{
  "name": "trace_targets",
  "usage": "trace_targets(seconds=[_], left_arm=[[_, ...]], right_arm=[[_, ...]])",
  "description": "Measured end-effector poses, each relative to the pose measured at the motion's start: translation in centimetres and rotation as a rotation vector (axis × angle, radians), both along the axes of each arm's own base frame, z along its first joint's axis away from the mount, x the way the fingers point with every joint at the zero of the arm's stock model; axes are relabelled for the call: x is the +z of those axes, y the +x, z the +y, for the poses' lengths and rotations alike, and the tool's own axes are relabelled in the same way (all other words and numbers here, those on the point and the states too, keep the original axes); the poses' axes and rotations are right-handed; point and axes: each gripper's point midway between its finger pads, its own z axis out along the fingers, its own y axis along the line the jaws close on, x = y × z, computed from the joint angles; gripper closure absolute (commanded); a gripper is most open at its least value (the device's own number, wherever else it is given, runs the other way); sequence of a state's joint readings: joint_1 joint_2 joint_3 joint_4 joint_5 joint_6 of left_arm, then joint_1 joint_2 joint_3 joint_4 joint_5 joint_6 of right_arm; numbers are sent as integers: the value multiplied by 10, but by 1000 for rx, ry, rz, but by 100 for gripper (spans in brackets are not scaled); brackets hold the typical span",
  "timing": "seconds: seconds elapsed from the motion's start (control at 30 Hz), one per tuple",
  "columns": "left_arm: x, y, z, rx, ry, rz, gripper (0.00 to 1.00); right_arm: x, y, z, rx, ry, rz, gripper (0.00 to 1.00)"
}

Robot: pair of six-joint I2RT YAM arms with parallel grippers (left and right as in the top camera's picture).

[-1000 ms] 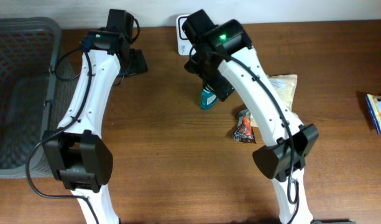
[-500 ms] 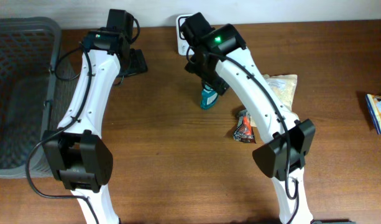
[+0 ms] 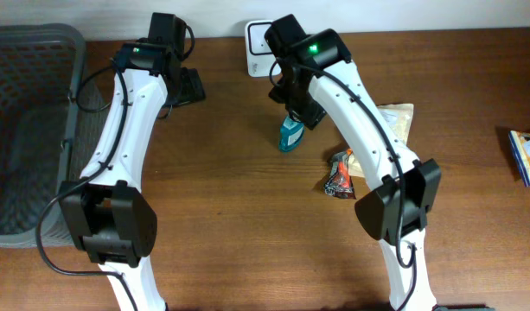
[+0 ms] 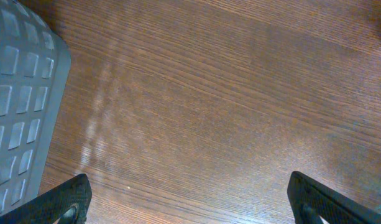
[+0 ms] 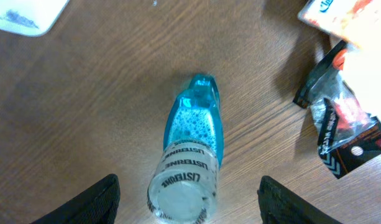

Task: Scan the item barcode
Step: 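Hold the bottle in front of the white scanner with the right gripper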

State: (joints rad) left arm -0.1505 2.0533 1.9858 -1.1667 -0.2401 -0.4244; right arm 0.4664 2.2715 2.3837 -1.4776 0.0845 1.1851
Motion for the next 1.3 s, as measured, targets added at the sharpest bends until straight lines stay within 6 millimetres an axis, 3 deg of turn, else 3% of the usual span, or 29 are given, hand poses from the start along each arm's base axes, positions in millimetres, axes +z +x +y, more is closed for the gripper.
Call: trace_targets(seconds=[0.3, 0.37, 0.77, 0.83, 0.9, 1.1, 1.2, 1.3], left_arm=[[0, 0, 0, 0, 0, 0, 1], [0, 0, 0, 0, 0, 0, 1], [0, 0, 0, 0, 0, 0, 1], [0, 0, 0, 0, 0, 0, 1], [0, 0, 0, 0, 0, 0, 1], [0, 0, 0, 0, 0, 0, 1], [0, 0, 0, 0, 0, 0, 1], [0, 0, 0, 0, 0, 0, 1]], right_arm=[[-11, -3, 3, 15, 2, 40, 42], [-11, -3, 3, 14, 1, 40, 49], [-11, 0, -2, 77, -40, 24, 54], [-11, 0, -4, 95, -55, 20, 68], [-10, 1, -6, 115, -69, 16, 71], [-10, 1, -6, 130, -76, 15, 76], [-10, 2, -7, 144, -82, 14, 70], [-10, 3, -9, 185, -104, 8, 70]])
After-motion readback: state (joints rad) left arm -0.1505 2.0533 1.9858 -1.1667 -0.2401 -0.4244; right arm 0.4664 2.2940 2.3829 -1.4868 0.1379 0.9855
